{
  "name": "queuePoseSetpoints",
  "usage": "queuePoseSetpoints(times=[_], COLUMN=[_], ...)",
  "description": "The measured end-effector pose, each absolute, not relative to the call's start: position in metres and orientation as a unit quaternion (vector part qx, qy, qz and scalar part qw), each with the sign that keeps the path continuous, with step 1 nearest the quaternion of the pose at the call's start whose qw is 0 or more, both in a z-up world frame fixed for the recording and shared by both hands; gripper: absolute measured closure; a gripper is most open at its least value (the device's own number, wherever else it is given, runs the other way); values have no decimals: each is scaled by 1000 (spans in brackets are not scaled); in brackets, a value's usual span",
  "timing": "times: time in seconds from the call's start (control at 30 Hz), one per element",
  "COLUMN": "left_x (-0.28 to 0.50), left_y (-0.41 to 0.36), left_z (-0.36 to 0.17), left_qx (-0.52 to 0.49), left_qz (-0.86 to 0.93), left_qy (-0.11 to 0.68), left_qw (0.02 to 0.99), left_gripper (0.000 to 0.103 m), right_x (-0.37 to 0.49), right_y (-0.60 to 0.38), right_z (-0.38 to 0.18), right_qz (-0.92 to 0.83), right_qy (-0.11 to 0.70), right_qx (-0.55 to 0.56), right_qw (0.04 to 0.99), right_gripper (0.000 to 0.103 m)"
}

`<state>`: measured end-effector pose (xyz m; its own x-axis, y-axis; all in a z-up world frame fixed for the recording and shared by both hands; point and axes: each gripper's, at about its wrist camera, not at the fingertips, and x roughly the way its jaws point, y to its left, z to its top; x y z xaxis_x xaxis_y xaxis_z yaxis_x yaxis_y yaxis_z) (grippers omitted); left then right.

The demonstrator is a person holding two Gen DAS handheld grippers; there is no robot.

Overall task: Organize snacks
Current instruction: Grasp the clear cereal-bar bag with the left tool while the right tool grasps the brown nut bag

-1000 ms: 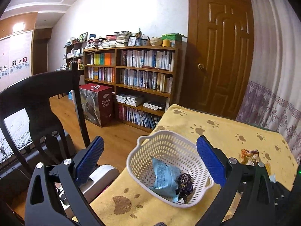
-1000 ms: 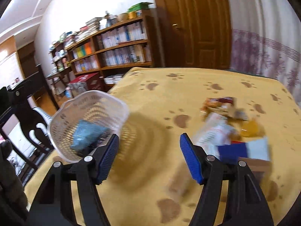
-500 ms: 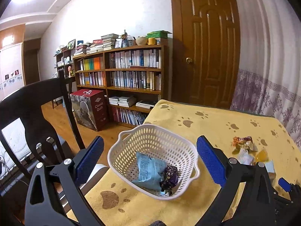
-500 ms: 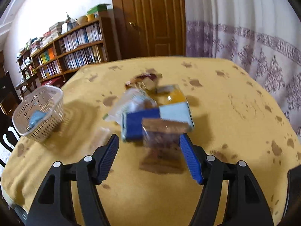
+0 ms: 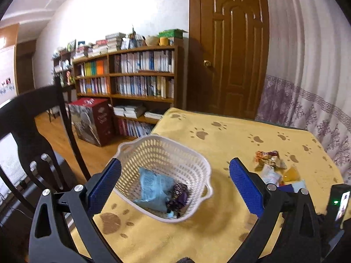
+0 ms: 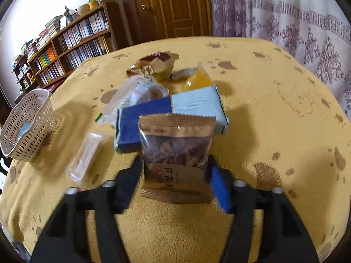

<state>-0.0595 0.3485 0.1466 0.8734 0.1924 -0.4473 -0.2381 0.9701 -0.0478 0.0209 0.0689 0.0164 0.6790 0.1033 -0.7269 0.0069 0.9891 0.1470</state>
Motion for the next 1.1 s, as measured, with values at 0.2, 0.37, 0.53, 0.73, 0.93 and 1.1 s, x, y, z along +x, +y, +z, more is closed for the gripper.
queuePoseSetpoints(times=[0.2,0.37,0.53,0.73,0.93,1.1], left_x=[-51,-45,-33,-19,-4,7], left_y=[336,312,282,260,254,246], left_z=[133,118,92,62,41,25], left_qx=[-42,-19,14,19,-3,-16], left_qz=[92,58,7,-39,-67,-81], left_qy=[243,255,281,310,346,378], left_qw=[965,965,960,950,936,922], left_gripper=[3,3,3,4,17,18], right_x=[12,-3,-16,-30,-49,-57], right_y=[67,57,37,17,5,-1], right_z=[21,29,34,40,46,53], right_qz=[33,35,37,43,52,58], right_qy=[387,369,357,340,320,305], right_qx=[60,57,78,93,90,93], right_qw=[920,927,930,935,942,946], right_gripper=[51,51,51,51,51,51])
